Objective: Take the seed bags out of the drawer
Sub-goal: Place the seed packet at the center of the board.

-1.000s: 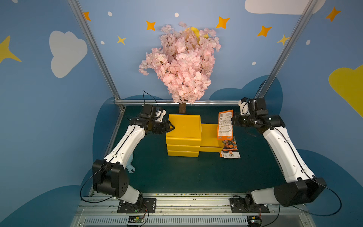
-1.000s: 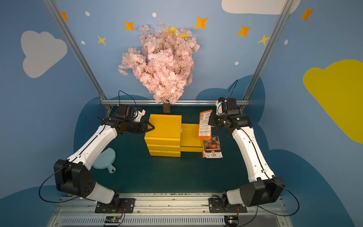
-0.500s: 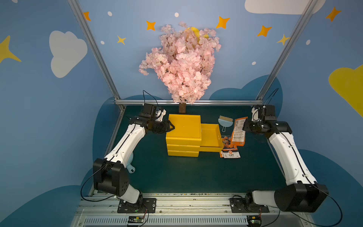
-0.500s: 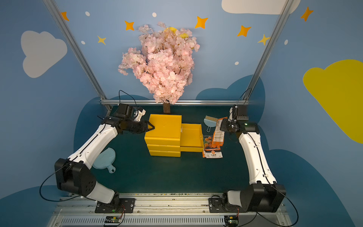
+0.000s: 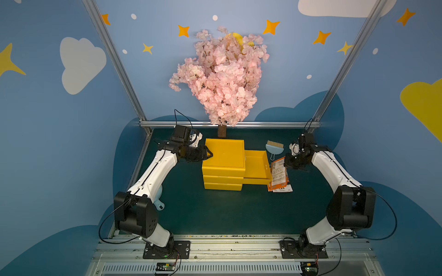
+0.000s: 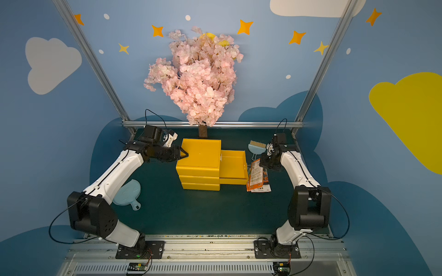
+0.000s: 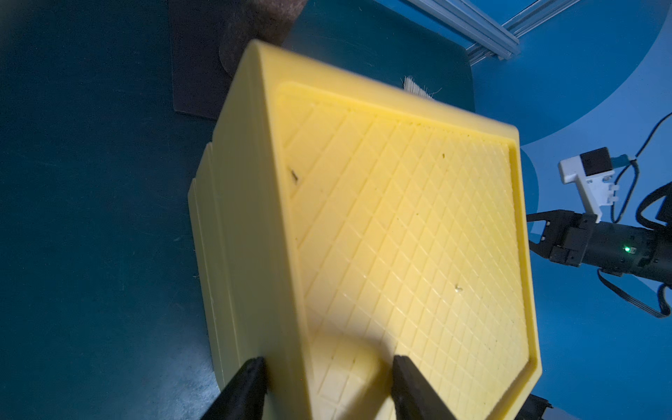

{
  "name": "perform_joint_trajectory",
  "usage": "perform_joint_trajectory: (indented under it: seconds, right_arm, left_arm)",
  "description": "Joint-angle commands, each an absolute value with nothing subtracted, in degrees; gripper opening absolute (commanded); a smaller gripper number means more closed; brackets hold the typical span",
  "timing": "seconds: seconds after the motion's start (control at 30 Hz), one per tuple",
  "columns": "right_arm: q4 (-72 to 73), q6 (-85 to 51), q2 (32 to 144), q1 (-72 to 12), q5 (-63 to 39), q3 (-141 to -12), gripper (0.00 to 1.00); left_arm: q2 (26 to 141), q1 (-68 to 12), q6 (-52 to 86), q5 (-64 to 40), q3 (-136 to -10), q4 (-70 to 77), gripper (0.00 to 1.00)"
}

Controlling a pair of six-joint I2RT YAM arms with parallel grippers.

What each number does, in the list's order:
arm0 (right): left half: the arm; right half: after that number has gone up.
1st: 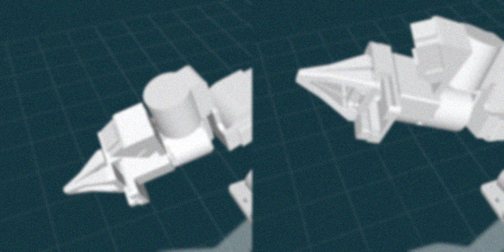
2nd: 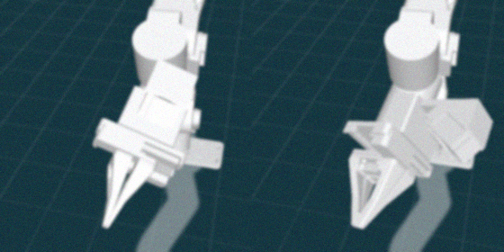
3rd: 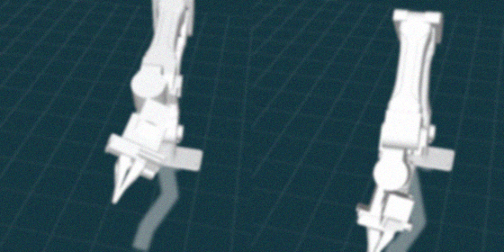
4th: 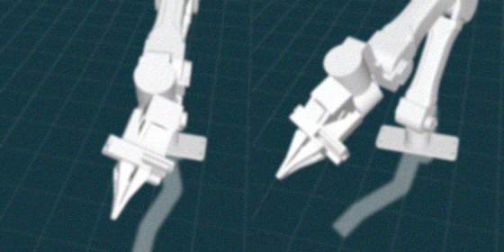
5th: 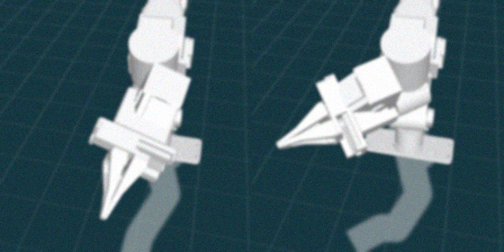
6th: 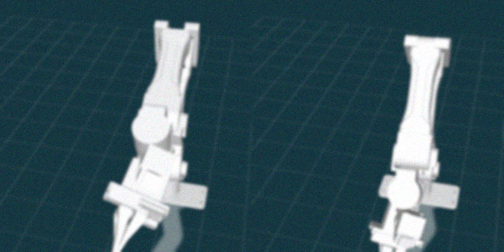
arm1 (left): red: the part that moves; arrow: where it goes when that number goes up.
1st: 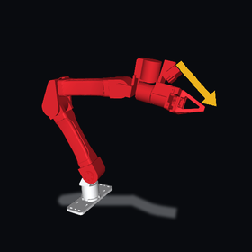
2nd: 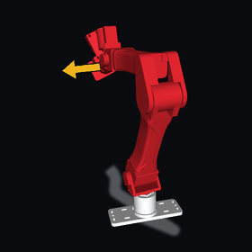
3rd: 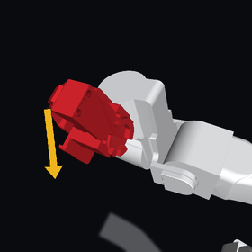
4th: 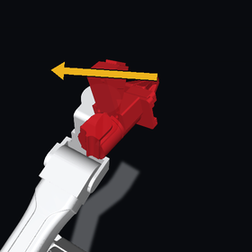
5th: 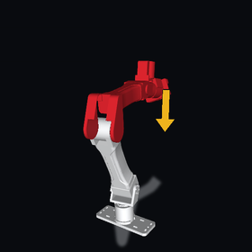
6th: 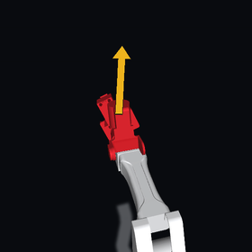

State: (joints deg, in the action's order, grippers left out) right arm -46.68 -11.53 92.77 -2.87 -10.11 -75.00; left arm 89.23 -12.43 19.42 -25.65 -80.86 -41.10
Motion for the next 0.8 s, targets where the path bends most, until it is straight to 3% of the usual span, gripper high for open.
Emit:
perform_joint_trajectory:
  seconds: [0.0, 0.27, 0.43, 0.53, 0.77]
  right_arm:
    - [-48.68, -9.30, 94.87, -3.34, -8.07, -77.70, 0.00]
    - [-52.69, -10.07, 100.59, -3.41, 3.32, -81.11, 0.00]
    - [-53.67, -11.52, 100.53, -3.65, 6.35, -82.04, 0.25]
    - [-53.29, -11.78, 99.40, -4.44, 6.63, -82.01, 0.32]
    - [-47.54, -13.85, 95.87, -5.48, -7.63, -78.27, 0.33]
  left_arm:
    - [92.00, -13.45, 18.04, -26.46, -80.32, -44.30, 0.57]
    - [92.57, -13.44, 18.19, -26.82, -81.03, -44.38, 0.57]
    - [92.68, -13.45, 18.09, -26.57, -80.64, -44.47, 0.57]
    - [92.61, -13.50, 18.28, -26.59, -80.34, -44.39, 0.57]
    - [92.22, -13.46, 18.37, -26.15, -79.98, -44.30, 0.57]
